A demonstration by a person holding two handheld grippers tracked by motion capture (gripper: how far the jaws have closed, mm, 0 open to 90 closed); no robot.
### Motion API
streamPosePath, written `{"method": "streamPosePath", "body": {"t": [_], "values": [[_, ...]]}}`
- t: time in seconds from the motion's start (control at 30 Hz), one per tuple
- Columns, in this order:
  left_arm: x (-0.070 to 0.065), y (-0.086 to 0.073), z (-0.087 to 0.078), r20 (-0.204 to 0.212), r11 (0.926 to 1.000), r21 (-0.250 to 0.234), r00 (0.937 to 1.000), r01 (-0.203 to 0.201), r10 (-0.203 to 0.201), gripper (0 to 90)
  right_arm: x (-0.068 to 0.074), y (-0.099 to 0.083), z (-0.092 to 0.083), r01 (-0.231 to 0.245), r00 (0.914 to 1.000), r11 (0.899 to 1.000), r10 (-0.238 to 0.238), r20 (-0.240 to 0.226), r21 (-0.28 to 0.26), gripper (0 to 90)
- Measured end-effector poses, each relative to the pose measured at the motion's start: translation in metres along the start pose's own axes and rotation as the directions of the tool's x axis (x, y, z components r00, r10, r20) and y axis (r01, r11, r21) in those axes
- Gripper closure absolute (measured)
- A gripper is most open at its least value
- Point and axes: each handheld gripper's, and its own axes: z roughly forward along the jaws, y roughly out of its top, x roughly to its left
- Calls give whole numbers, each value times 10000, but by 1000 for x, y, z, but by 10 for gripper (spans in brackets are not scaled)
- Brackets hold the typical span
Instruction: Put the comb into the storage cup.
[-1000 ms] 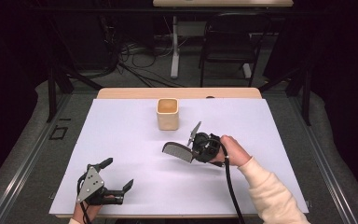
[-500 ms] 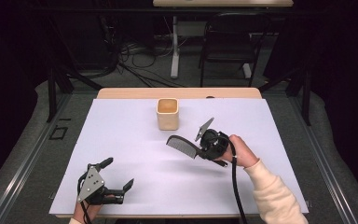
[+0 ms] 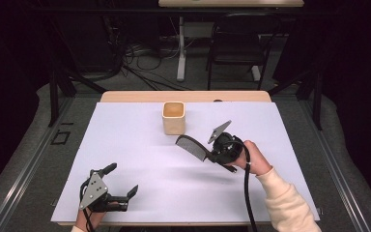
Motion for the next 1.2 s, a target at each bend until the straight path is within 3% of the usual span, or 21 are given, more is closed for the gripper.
{"method": "streamPosePath", "body": {"t": [0.43, 1.2], "values": [[0, 0, 0, -12, 10000, -6, 10000, 35, -35, 2, -5, -10, -7, -387, 9991, 9974, 398, 174, -606, 720], [0, 0, 0, -11, 10000, -4, 10000, 26, -26, 2, -14, -12, -8, -873, 9938, 9890, 948, 584, -1194, 720]]}}
